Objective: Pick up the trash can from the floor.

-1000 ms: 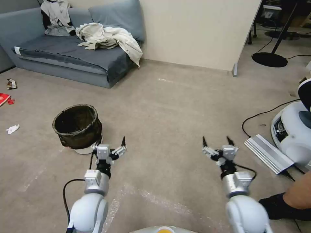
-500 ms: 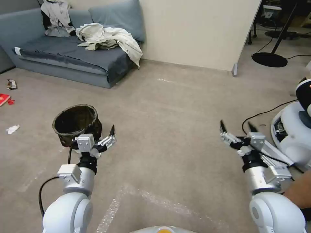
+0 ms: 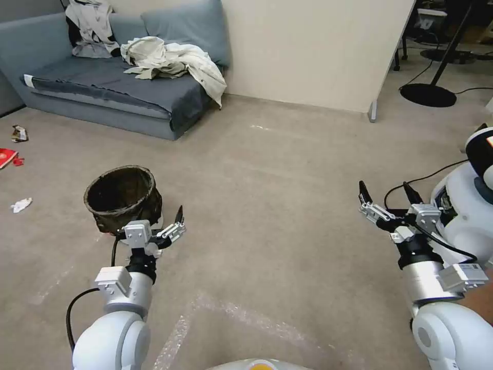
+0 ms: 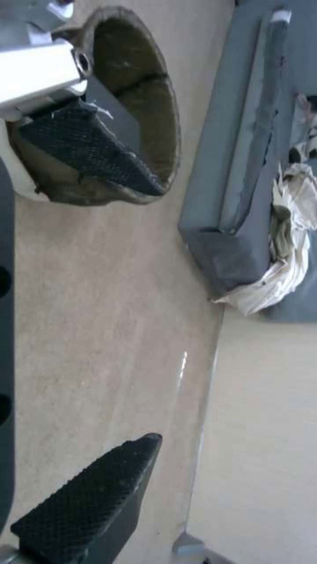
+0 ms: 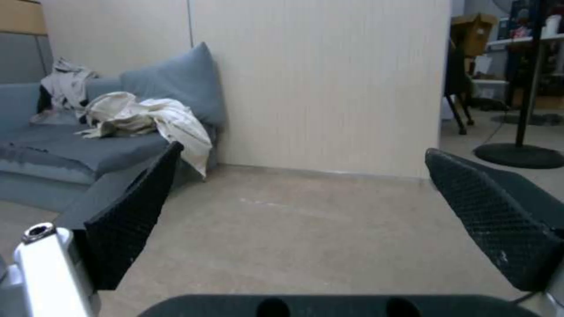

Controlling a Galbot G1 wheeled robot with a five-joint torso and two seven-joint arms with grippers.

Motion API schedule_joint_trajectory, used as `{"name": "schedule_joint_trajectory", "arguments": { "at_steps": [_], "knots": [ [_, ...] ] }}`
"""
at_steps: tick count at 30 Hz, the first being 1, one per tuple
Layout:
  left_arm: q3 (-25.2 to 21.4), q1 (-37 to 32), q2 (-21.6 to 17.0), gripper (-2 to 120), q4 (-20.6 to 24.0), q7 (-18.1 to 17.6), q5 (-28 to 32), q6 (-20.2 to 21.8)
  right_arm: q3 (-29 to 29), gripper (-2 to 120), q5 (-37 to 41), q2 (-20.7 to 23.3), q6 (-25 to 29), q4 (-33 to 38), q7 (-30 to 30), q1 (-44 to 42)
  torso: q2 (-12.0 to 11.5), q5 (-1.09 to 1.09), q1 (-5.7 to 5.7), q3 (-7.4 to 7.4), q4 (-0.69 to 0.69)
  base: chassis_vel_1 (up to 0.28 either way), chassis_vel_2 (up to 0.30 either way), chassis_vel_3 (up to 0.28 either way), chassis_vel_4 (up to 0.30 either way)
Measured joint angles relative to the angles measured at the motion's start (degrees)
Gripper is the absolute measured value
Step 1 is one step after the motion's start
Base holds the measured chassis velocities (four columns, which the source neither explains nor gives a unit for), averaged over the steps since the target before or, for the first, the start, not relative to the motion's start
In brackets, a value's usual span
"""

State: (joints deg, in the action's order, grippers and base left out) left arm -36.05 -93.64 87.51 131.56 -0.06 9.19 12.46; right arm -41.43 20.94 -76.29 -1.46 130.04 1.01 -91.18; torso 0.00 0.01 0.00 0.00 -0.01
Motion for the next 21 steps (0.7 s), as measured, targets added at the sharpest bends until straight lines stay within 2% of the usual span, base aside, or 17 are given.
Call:
{"name": "schedule_joint_trajectory", "arguments": {
  "at_steps": [21],
  "knots": [
    [-0.03, -0.66, 0.33, 100, -0.65, -0.69, -0.42, -1.92, 0.87, 100, 0.47, -0.45, 1.16, -1.68, 1.29, 0.69, 0.00, -0.01, 0.00, 0.00, 0.02, 0.072, 0.061, 0.055, 0.069]
  ]
}}
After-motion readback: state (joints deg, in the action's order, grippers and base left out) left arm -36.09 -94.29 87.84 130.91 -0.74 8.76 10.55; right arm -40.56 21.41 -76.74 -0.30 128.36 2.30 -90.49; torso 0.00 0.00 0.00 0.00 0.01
